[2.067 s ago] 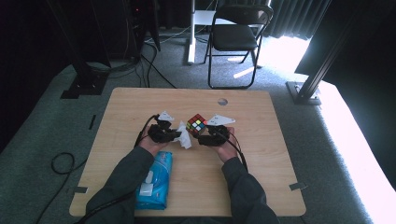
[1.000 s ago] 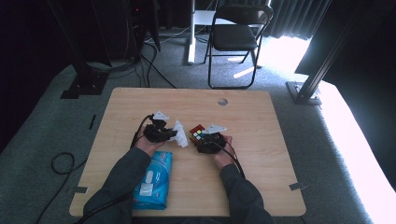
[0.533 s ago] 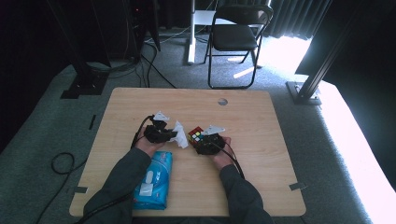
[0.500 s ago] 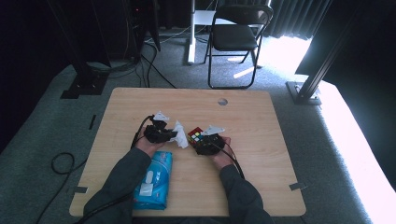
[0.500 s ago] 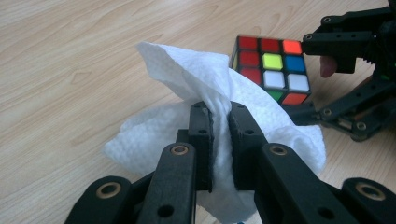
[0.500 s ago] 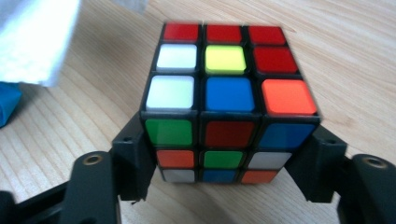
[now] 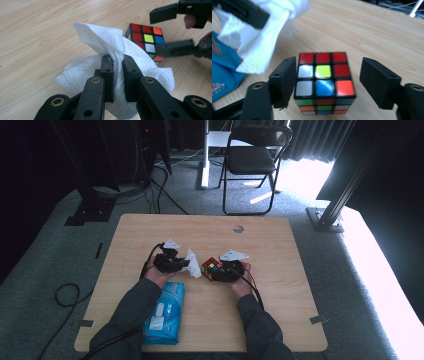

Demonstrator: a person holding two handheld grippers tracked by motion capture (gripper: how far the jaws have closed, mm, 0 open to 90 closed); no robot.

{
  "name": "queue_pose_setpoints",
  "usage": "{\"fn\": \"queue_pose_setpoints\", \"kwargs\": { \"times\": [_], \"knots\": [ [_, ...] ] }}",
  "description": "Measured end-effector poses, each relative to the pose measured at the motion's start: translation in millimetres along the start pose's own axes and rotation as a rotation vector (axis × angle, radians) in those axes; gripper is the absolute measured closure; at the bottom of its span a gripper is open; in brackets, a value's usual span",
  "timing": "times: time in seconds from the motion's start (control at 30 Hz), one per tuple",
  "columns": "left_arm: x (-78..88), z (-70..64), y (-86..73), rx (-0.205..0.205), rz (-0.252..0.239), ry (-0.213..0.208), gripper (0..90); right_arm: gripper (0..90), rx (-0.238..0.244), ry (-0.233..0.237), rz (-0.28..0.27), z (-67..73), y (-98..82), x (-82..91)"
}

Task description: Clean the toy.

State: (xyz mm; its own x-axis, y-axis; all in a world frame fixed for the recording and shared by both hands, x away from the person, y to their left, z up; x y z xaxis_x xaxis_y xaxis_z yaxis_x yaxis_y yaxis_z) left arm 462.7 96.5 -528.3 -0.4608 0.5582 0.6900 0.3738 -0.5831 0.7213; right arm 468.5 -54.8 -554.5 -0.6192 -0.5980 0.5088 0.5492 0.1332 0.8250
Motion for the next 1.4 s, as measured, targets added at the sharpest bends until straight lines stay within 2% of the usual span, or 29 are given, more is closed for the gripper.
{"fn": "queue_pose_setpoints", "kwargs": {
  "times": [0.07,0.23,0.47,0.7,0.87,1.03,1.4],
  "knots": [
    [-0.1,-0.1,0.0,0.0,-0.001,0.001,81.1,34.1,-0.008,0.018,-0.02,-0.3,4.5,3.4],
    [-0.4,-0.6,0.1,-0.001,0.0,0.0,81.0,46.8,-0.011,-0.033,-0.021,-8.7,9.3,4.7],
    [-0.7,-0.6,-0.1,-0.002,0.0,-0.002,80.9,52.5,-0.029,-0.075,0.002,-19.4,4.7,1.8],
    [-1.0,-1.3,-0.2,-0.003,0.002,-0.003,80.9,50.6,-0.04,-0.07,-0.002,-19.1,2.5,3.3],
    [-1.9,-1.7,0.1,-0.005,0.003,-0.005,80.8,47.5,-0.032,-0.037,0.004,-13.5,0.1,4.1],
    [-1.8,-1.6,-0.1,-0.003,0.002,-0.006,80.8,48.1,-0.061,-0.085,-0.008,-23.0,2.6,2.8],
    [-2.7,-2.4,0.2,-0.006,0.003,-0.007,80.6,47.2,-0.058,-0.05,0.003,-20.4,-0.1,5.2]
  ]
}}
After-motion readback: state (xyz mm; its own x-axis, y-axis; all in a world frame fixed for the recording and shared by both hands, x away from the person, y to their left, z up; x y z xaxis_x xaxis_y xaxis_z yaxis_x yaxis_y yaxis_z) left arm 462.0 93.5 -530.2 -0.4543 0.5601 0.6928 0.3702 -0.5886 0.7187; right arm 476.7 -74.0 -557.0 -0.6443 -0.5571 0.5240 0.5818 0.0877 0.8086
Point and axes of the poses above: each handheld gripper's, and its own axes: x roughly backward along the jaws, y roughly out of its top, z roughly to its left, the point moved 9 cm from there along -x, roughly forward along the jaws, and after that the axes turned 15 degrees about -x, right-handed, at the moved point
